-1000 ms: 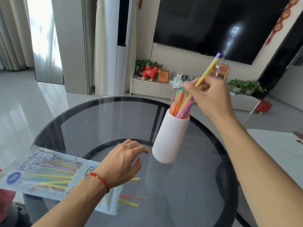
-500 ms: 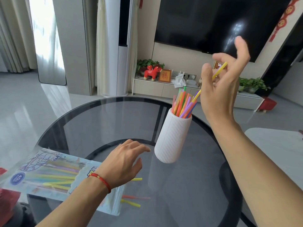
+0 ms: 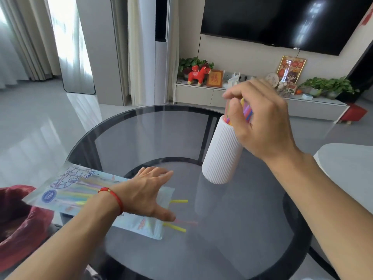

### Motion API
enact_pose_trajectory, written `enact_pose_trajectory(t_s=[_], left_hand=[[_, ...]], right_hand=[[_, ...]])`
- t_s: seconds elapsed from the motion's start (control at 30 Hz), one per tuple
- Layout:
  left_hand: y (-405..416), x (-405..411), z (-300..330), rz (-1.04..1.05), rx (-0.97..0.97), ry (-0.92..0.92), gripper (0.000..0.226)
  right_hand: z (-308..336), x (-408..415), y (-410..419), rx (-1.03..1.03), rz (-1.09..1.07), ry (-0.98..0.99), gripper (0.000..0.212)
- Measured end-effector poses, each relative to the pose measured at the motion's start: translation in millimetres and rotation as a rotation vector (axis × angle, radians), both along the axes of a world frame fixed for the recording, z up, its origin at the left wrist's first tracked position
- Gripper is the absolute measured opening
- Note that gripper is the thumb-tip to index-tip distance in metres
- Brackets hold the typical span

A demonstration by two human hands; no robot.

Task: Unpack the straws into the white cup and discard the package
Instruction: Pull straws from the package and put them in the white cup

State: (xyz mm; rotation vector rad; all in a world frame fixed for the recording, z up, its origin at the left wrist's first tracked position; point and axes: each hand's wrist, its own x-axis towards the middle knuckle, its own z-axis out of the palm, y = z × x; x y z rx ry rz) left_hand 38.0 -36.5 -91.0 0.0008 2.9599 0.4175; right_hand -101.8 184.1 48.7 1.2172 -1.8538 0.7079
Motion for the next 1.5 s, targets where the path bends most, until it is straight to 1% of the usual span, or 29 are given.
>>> enact_pose_trajectory(t_s=[0.03, 0.07, 0.17, 0.2, 0.23, 0.27, 0.33, 0.43, 0.53, 0.6, 0.67, 0.77, 0.83, 0.93, 1.0, 1.03, 1.17, 1.23, 1.4, 1.5], left_hand=[[-4, 6, 0, -0.009, -0.039, -0.078, 0.127], [-7, 13, 0, -0.018, -0.079, -0.142, 0.131], [-8, 26, -1, -0.051, -0.187, -0.24, 0.136], [-6, 27, -2, -0.061, -0.216, -0.248, 0.137], [-3, 28, -3, -0.068, -0.238, -0.247, 0.138], [0, 28, -4, -0.07, -0.254, -0.236, 0.138], [3, 26, -6, -0.07, -0.269, -0.181, 0.135], [9, 22, -3, -0.059, -0.265, -0.05, 0.12], [18, 15, 0, -0.059, -0.301, 0.135, 0.105], [25, 11, 2, -0.065, -0.325, 0.232, 0.104], [33, 8, 6, -0.092, -0.376, 0.302, 0.105], [44, 2, 15, -0.159, -0.553, 0.358, 0.105], [50, -2, 20, -0.198, -0.668, 0.356, 0.106], [55, -6, 21, -0.215, -0.747, 0.336, 0.111], [53, -7, 20, -0.201, -0.741, 0.32, 0.113], [52, -7, 18, -0.19, -0.732, 0.311, 0.113], [46, -6, 13, -0.137, -0.656, 0.269, 0.112], [42, -6, 10, -0.107, -0.605, 0.264, 0.112], [30, -1, 4, 0.002, -0.478, 0.252, 0.111], [21, 0, 0, 0.072, -0.397, 0.193, 0.121]], right_hand=[[-11, 13, 2, 0.06, 0.027, -0.032, 0.023], [-26, 26, 3, 0.174, 0.022, -0.095, 0.024], [-80, 47, 6, 0.697, -0.114, -0.429, 0.03], [-97, 48, 7, 0.826, -0.146, -0.546, 0.035], [-113, 49, 8, 0.911, -0.162, -0.658, 0.041], [-127, 49, 9, 0.948, -0.166, -0.751, 0.046], [-145, 48, 11, 0.898, -0.165, -0.869, 0.05], [-158, 46, 8, 0.783, -0.15, -0.976, 0.054], [-166, 47, 5, 0.609, -0.112, -1.087, 0.048], [-168, 49, -1, 0.426, -0.043, -1.268, 0.047], [-172, 50, -5, 0.238, 0.043, -1.516, 0.048], [-174, 54, -10, 0.001, 0.203, -1.838, 0.042], [-173, 57, -12, -0.075, 0.292, -1.953, 0.041], [-171, 54, -11, -0.135, 0.363, -2.047, 0.04], [-171, 49, -8, -0.169, 0.376, -2.079, 0.038], [-173, 47, -7, -0.177, 0.365, -2.065, 0.037], [-182, 40, -5, -0.283, 0.259, -1.924, 0.022], [-184, 36, -3, -0.315, 0.244, -1.863, 0.016], [-174, 22, 5, -0.353, 0.209, -1.704, 0.012], [-167, 14, 13, -0.386, 0.203, -1.655, 0.011]])
